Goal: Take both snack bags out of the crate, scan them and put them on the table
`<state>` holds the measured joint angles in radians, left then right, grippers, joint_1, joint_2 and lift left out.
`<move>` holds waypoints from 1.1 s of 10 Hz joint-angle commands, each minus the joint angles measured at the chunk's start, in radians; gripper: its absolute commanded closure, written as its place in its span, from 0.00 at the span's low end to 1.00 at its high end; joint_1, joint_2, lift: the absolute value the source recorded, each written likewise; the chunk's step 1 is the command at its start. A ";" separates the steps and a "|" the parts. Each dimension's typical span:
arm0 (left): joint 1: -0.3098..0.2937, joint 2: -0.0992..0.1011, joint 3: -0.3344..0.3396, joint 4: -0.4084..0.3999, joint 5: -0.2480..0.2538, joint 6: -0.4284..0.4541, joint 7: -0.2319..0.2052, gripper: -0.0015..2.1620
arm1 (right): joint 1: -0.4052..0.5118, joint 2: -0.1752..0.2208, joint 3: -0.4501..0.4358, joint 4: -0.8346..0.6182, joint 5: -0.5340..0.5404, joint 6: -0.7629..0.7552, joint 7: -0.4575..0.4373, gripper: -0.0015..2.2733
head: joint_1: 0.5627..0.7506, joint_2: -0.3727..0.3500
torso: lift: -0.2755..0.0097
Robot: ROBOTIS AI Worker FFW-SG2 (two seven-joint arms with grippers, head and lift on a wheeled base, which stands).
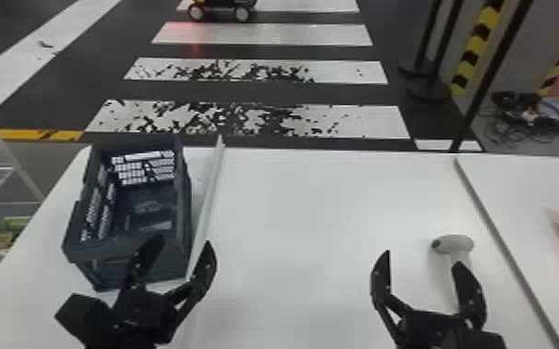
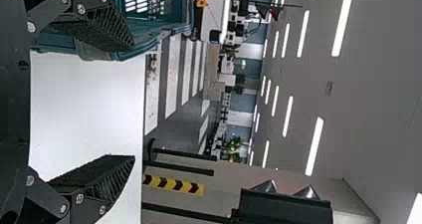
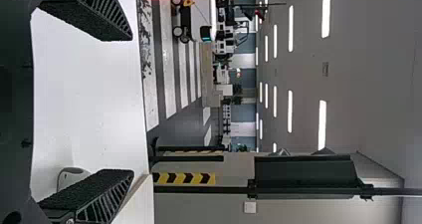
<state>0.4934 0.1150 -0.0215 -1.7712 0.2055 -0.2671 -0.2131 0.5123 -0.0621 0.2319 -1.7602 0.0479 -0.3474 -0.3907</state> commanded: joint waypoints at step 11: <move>-0.002 0.003 -0.003 -0.004 0.000 0.021 0.000 0.12 | -0.003 -0.001 0.006 -0.005 0.010 0.015 -0.011 0.02 | 0.70 0.55 | 0.64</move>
<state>0.4901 0.1181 -0.0245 -1.7736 0.2053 -0.2461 -0.2132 0.5084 -0.0629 0.2379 -1.7655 0.0583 -0.3320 -0.4018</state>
